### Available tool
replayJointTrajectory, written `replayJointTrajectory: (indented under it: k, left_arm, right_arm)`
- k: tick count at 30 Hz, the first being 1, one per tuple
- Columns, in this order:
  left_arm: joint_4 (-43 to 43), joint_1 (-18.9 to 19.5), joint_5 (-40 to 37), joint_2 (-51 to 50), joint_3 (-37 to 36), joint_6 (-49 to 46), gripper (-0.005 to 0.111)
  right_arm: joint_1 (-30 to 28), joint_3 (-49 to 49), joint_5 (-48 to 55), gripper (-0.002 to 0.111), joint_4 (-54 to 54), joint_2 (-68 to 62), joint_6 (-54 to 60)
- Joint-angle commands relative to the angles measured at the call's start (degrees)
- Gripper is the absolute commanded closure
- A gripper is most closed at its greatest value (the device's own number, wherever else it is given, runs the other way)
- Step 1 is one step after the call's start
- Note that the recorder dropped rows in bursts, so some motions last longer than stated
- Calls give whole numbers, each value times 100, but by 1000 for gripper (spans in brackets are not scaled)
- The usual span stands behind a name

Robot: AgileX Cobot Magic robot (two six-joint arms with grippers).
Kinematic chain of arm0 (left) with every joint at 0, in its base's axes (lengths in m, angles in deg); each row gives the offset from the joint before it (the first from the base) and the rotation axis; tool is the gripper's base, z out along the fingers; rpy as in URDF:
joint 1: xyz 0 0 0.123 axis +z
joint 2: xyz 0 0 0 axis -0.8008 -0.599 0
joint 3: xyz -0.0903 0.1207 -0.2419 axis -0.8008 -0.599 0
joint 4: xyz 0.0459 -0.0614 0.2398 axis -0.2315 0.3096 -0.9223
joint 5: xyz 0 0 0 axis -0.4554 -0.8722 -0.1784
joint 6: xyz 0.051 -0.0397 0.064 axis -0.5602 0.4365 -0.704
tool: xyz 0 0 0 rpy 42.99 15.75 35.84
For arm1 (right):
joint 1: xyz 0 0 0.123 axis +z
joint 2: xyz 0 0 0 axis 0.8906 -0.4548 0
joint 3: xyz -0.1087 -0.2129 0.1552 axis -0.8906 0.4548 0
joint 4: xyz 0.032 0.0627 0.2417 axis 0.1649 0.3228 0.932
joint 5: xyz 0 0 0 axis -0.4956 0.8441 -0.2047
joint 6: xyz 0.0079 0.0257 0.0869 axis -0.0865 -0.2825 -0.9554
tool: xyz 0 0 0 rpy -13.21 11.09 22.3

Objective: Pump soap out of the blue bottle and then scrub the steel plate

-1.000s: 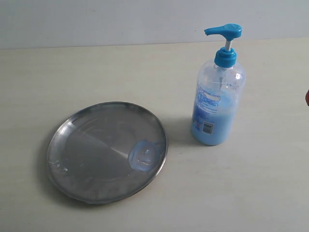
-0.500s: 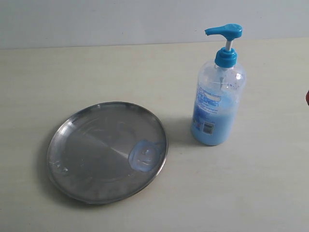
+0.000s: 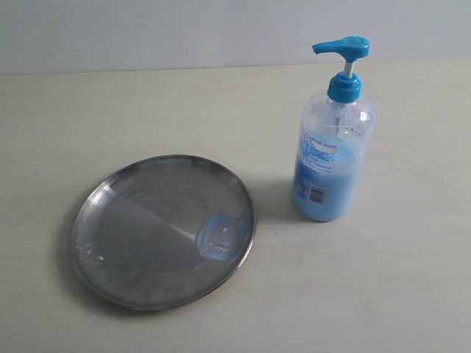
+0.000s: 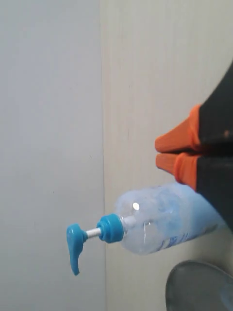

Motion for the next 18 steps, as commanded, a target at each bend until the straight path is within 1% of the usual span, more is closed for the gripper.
replayJointTrajectory:
  k: [1,4,9,18]
  left_arm:
    - [-31,18,59,31,-6,2,106]
    - [-31,18,59,31,-6,2,106]
    - [-31,18,59,31,-6,2,106]
    - [-31,18,59,31,-6,2,106]
  right_arm:
    - [-282,316,-201,108,-108,390,-81]
    - [-353,579,-300,108,-124,636,-104]
    - [-352,1088,-420,108,-335,646,-406]
    - [-352,1503,-681,108,-597,646,-447]
